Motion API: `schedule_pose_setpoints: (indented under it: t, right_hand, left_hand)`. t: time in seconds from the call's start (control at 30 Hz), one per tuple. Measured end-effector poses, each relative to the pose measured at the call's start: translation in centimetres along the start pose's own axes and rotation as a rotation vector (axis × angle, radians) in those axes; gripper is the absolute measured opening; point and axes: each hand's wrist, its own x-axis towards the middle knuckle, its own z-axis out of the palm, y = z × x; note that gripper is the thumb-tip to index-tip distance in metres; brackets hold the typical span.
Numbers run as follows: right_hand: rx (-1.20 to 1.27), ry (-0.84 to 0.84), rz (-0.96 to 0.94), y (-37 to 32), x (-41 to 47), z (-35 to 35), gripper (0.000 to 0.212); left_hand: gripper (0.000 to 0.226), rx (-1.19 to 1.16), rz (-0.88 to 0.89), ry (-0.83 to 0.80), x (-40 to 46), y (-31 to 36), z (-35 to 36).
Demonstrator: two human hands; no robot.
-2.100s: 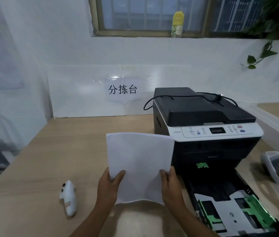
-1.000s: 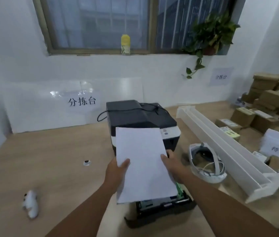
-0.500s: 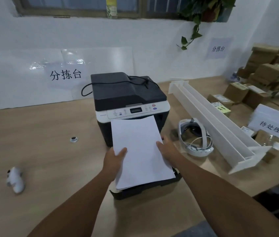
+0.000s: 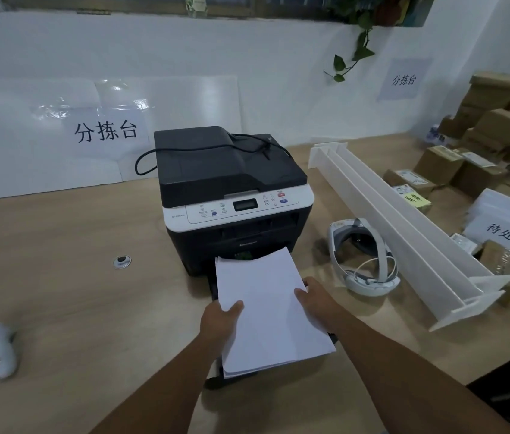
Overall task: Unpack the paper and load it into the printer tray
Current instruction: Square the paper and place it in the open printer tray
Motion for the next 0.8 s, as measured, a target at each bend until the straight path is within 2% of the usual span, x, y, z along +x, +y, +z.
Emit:
schedule_pose_setpoints:
  t: [0.23,0.53,0.8]
  right_hand:
    - [-0.023,-0.061,-0.023,2.0,2.9,-0.9,0.02]
    - [0.024,-0.119,-0.016,2.4,7.0,-1.6,0.021]
    - [0.078,-0.197,0.083,2.8,8.7,-1.8,0.015]
  left_hand:
    - [0.036,0.018,-0.059,0.027,0.9,-0.4,1.6]
    - [0.032,0.055,-0.053,0.094,1.7,1.4,3.0]
    - [0.029,0.095,-0.057,0.131,3.8,0.7,3.3]
